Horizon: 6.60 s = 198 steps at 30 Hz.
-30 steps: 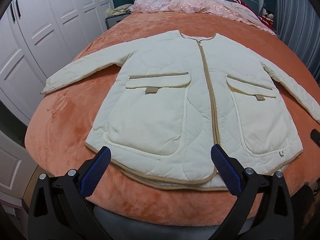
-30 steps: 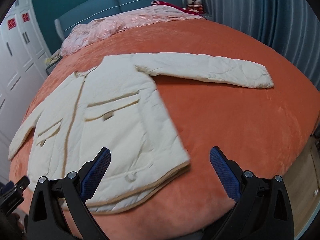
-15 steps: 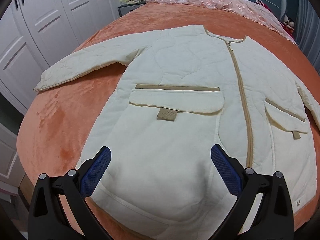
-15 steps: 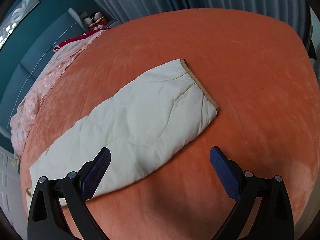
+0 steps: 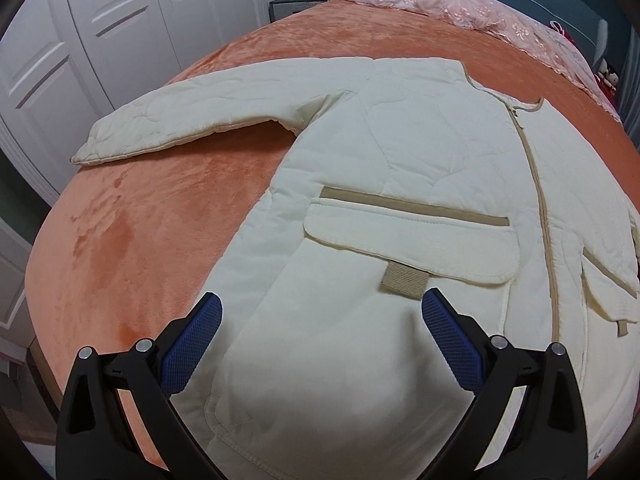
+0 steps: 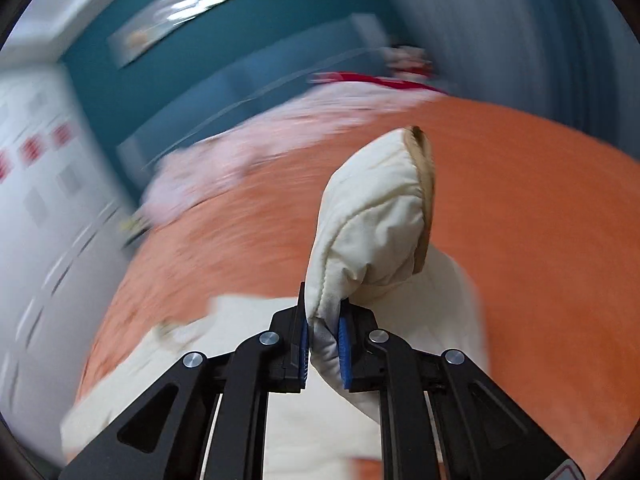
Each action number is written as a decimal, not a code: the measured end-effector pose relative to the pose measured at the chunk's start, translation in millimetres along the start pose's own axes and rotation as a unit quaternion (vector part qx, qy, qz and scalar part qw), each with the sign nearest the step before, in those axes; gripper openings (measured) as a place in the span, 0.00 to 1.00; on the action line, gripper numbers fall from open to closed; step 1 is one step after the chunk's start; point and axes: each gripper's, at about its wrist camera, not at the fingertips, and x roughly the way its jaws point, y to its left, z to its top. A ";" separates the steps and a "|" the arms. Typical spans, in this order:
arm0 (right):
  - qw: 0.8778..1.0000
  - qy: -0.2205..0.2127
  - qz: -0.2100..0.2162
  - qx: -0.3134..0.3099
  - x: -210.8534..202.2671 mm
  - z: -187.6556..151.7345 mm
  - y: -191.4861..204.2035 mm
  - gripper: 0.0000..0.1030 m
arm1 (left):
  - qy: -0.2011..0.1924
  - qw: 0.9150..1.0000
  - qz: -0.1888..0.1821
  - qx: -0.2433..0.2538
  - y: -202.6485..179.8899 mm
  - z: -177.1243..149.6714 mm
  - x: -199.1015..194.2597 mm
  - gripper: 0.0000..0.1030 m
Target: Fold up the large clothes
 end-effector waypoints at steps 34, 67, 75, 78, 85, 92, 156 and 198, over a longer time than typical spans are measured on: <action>0.992 0.089 -0.004 0.095 74.6 -104.4 8.6 0.11 | -0.004 0.987 -0.143 -0.067 -32.7 105.8 51.2 0.10; 0.974 0.145 -0.015 -0.175 107.1 -234.4 176.6 0.19 | -0.087 0.989 -0.115 -0.025 -40.1 53.0 84.0 0.18; 0.972 0.141 -0.025 -0.185 106.9 -233.5 179.1 0.19 | -0.095 0.951 -0.166 -0.244 130.6 70.2 39.3 0.91; 0.972 0.139 -0.026 -0.185 106.1 -233.9 179.1 0.19 | -0.084 0.944 -0.099 -0.302 218.3 82.0 55.6 0.91; 0.971 0.137 -0.032 -0.191 105.4 -235.4 180.4 0.19 | -0.071 0.906 -0.020 -0.417 364.4 90.6 101.2 0.85; 0.971 0.136 -0.035 -0.195 103.9 -237.0 181.2 0.19 | -0.062 0.918 -0.034 -0.390 365.5 125.7 123.5 0.11; 0.990 0.070 -0.096 -0.070 48.0 -133.5 91.1 0.26 | -0.091 0.994 -0.049 -0.024 14.5 114.4 40.2 0.39; 0.982 0.167 0.072 -0.055 123.6 -128.8 157.6 0.29 | -0.099 0.983 -0.155 0.031 -35.1 173.4 61.9 0.64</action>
